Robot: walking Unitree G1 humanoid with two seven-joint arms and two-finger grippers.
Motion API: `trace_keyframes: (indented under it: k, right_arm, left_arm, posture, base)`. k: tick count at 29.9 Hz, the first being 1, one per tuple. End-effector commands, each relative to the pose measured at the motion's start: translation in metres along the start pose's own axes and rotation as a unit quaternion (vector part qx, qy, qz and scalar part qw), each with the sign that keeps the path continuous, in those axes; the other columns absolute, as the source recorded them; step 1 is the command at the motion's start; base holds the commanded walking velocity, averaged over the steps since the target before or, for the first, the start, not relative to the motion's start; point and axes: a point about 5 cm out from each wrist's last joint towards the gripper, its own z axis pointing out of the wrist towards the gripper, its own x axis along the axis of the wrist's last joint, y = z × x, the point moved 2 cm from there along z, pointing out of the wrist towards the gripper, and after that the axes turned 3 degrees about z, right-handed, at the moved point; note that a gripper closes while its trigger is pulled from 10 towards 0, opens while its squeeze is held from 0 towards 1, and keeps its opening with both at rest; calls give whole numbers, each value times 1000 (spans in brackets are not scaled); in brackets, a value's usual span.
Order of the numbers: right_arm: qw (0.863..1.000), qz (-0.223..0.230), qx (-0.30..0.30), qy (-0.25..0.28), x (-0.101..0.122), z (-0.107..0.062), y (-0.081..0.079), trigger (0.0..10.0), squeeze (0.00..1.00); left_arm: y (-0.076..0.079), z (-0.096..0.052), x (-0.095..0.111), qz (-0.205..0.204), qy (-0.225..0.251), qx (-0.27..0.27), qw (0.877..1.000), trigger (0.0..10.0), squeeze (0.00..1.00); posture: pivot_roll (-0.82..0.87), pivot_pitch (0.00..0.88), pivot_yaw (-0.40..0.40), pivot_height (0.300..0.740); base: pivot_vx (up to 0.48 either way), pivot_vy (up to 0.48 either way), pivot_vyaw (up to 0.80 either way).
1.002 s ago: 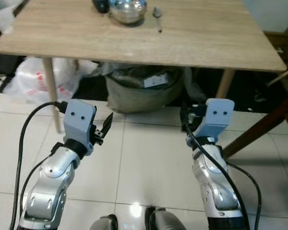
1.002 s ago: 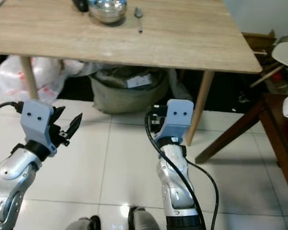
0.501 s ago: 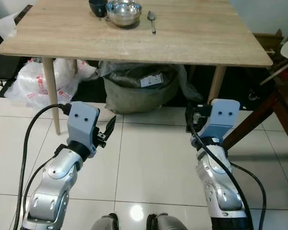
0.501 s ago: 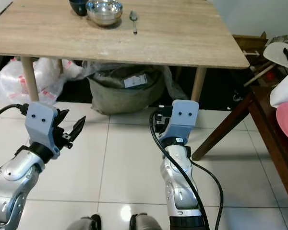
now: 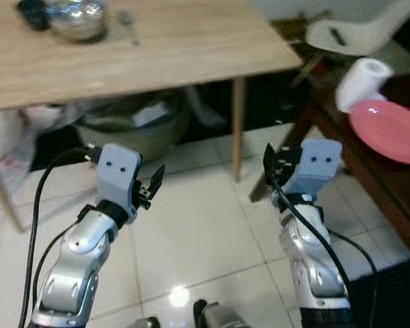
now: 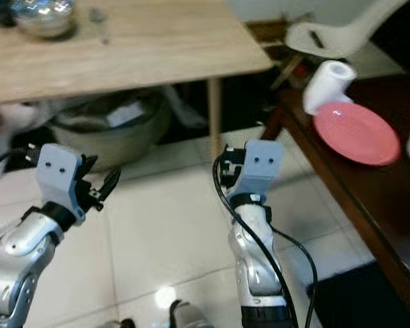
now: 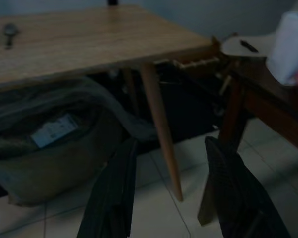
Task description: Setting the table
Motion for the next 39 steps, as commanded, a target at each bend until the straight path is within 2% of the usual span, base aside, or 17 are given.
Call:
trace_keyframes:
  k: [1, 39]
  right_arm:
    - [1000, -2, -4, -15, -6, -2, 3, 10000, 0]
    - [1000, -3, -10, -18, -7, -4, 5, 10000, 0]
  left_arm:
    - [3, -1, -6, -3, -14, -7, 1000, 10000, 0]
    - [8, 3, -2, -5, -5, -23, 1000, 10000, 0]
  posture:
    - [-89, 97, 36, 740]
    - [-98, 109, 44, 740]
  base:
    - [0, 0, -800]
    - [0, 0, -800]
